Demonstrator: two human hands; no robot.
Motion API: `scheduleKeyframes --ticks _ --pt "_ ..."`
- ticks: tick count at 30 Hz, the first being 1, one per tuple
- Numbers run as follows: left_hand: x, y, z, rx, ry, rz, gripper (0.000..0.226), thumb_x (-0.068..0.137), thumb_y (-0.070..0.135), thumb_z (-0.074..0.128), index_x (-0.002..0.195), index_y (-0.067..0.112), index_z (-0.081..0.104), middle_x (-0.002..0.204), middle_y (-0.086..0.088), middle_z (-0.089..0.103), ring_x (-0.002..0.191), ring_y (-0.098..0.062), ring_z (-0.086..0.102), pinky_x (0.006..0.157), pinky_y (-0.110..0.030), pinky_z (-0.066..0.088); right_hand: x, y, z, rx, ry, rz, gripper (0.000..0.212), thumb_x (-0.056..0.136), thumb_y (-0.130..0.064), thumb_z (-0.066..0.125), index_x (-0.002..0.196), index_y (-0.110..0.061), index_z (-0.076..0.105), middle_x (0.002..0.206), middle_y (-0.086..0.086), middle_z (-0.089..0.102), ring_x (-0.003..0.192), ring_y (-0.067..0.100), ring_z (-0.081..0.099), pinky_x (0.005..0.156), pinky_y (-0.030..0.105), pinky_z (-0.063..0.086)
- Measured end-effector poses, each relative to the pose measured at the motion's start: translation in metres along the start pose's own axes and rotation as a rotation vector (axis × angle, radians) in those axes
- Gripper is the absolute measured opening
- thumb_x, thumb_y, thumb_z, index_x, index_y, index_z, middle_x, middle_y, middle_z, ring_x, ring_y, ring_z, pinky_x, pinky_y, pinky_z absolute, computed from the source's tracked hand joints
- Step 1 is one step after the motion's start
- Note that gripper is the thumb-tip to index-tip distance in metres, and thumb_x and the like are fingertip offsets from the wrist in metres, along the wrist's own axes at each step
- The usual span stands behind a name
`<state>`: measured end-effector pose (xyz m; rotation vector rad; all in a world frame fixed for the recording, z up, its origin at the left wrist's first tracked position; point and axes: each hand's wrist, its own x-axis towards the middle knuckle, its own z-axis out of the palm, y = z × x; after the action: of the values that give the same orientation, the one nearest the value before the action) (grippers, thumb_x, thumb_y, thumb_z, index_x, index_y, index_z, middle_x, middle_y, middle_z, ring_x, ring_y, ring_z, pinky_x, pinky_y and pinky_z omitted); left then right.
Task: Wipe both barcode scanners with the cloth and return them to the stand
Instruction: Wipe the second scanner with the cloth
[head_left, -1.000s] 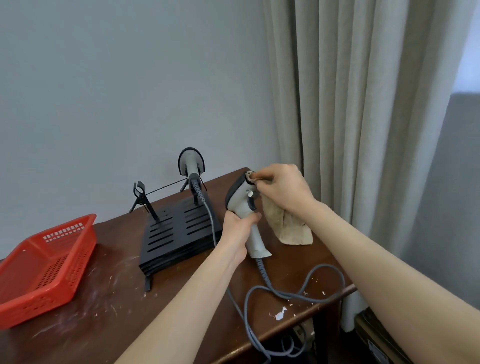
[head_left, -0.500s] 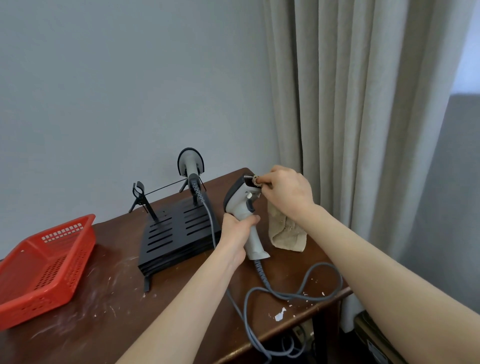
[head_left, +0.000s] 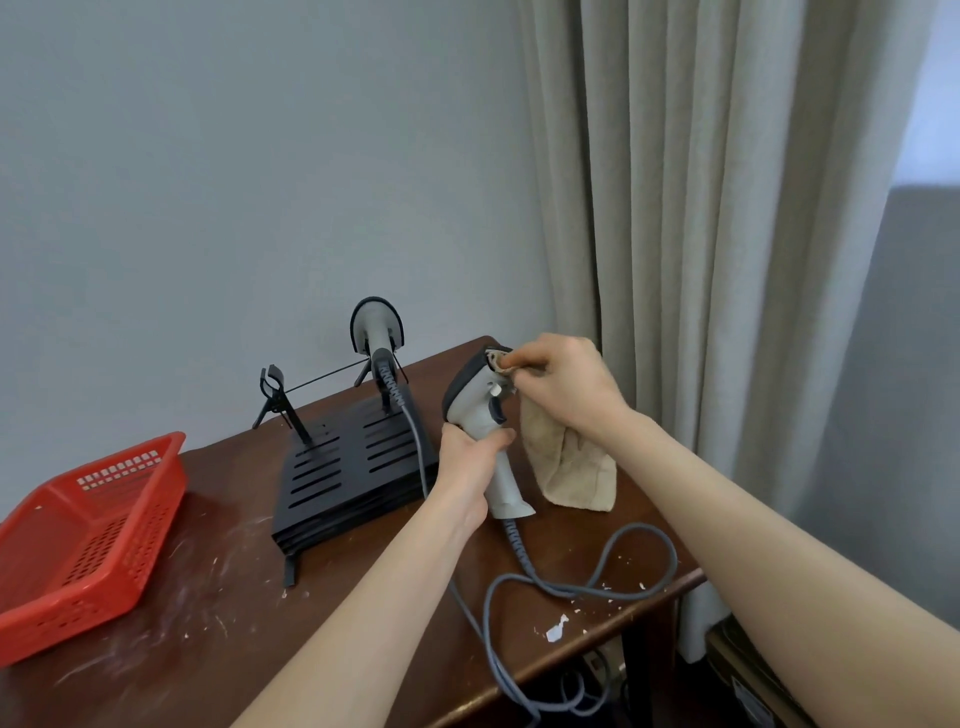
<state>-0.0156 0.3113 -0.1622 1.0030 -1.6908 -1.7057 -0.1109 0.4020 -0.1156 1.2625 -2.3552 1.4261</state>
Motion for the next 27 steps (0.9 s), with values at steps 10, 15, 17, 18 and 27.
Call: scheduleKeyframes --ticks 10,15,17,18,27 --pt "0.001 0.001 0.001 -0.011 -0.018 -0.003 0.045 0.08 0.006 0.071 0.119 0.006 0.049 0.111 -0.014 0.061 0.094 -0.024 0.059 0.069 -0.03 0.048 0.003 0.001 -0.003 -0.091 0.041 0.044 0.027 0.083 -0.018 0.057 0.099 -0.03 0.075 0.098 -0.001 0.071 0.092 0.024 0.064 0.08 0.036 0.052" --pt "-0.001 -0.003 0.001 -0.008 -0.024 -0.023 0.047 0.08 0.005 0.071 0.12 0.007 0.047 0.107 -0.011 0.059 0.093 -0.024 0.058 0.075 -0.033 0.048 0.006 0.01 -0.007 -0.31 -0.023 0.172 0.029 0.085 -0.02 0.053 0.102 -0.032 0.073 0.105 0.003 0.07 0.095 0.032 0.063 0.074 0.031 0.049" --pt "0.0 -0.002 0.0 -0.015 -0.017 -0.021 0.047 0.08 0.005 0.071 0.12 0.007 0.047 0.109 -0.012 0.059 0.095 -0.025 0.058 0.078 -0.034 0.047 0.007 0.01 -0.01 -0.264 0.032 0.21 0.028 0.084 -0.018 0.052 0.1 -0.027 0.073 0.103 0.005 0.071 0.093 0.032 0.064 0.076 0.035 0.053" --pt "0.001 -0.001 0.0 -0.014 -0.016 -0.014 0.047 0.08 0.005 0.071 0.12 0.007 0.047 0.11 -0.012 0.059 0.096 -0.025 0.058 0.078 -0.034 0.047 0.007 0.008 -0.011 -0.207 0.068 0.208 0.026 0.084 -0.018 0.053 0.099 -0.026 0.073 0.1 0.005 0.072 0.093 0.032 0.064 0.077 0.037 0.054" --pt "0.002 -0.003 0.0 -0.065 -0.061 -0.002 0.047 0.078 0.004 0.073 0.12 0.007 0.05 0.112 -0.012 0.065 0.098 -0.026 0.065 0.079 -0.039 0.056 0.006 -0.009 -0.001 0.181 0.141 0.076 0.027 0.083 -0.014 0.06 0.102 -0.027 0.075 0.099 -0.005 0.073 0.099 0.015 0.065 0.088 0.034 0.052"
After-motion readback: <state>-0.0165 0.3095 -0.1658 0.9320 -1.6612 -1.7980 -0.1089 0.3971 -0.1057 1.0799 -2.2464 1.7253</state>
